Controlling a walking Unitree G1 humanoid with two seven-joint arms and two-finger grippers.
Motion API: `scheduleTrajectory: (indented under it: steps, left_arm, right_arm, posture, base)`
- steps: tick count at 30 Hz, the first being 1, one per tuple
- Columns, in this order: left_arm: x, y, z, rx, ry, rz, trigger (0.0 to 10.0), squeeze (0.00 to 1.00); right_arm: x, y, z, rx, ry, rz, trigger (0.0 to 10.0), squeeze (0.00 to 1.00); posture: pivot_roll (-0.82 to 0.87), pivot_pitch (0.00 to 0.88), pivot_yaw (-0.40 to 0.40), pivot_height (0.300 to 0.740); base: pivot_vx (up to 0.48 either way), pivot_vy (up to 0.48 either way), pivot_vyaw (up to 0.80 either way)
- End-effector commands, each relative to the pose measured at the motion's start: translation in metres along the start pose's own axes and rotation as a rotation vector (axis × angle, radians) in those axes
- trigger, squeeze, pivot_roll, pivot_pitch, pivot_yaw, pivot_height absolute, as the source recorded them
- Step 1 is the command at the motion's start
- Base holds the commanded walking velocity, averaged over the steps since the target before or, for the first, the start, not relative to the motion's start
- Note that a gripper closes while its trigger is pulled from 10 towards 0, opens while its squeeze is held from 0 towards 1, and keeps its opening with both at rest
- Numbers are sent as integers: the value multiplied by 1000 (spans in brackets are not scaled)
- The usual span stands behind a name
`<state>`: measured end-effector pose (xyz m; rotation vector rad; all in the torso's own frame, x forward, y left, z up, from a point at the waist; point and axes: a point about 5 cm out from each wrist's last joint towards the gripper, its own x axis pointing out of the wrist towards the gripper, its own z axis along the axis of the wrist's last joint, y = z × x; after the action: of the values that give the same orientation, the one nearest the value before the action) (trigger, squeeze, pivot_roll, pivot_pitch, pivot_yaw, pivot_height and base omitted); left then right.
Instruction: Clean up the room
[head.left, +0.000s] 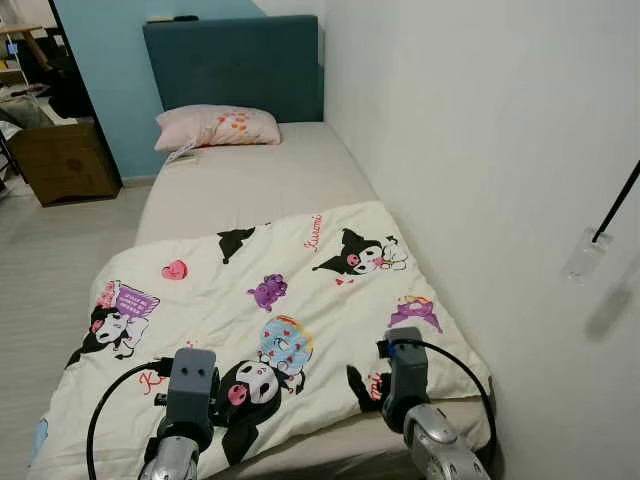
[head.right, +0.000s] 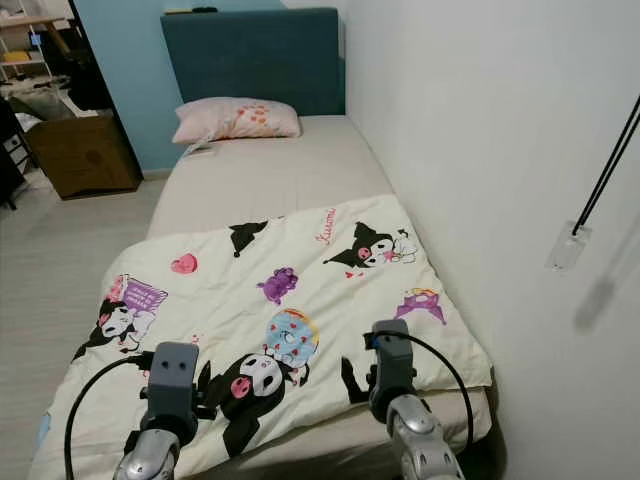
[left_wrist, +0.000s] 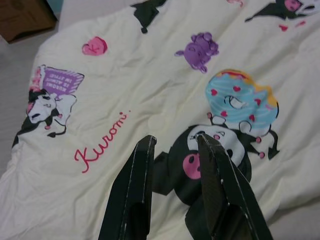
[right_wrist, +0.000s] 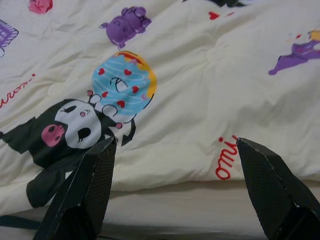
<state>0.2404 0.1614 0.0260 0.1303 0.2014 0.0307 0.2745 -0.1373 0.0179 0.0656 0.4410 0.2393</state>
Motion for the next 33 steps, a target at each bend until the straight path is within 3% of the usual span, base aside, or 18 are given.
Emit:
scheduleTrajectory:
  steps: [1, 11, 28, 33]
  left_arm:
    - [1, -1, -5, -2, 32, -1, 10000, 0]
    - [-4, 10, -11, -25, 48, 46, 10000, 0]
    - [-2, 4, -9, -15, 37, 17, 10000, 0]
    - [-8, 4, -14, -14, 50, 28, 10000, 0]
  right_arm:
    - [0, 2, 0, 18, 3, 13, 10000, 0]
    - [3, 0, 3, 30, -7, -16, 10000, 0]
    - [2, -3, 6, 4, -17, -18, 10000, 0]
    - [3, 3, 6, -109, 14, 49, 10000, 0]
  posture:
    - [-56, 44, 47, 655]
    - [-76, 20, 28, 611]
    - [-77, 6, 27, 611]
    - [-68, 5, 9, 611]
  base:
    - [0, 0, 0]
    - [0, 0, 0]
    - [0, 0, 0]
    - [0, 0, 0]
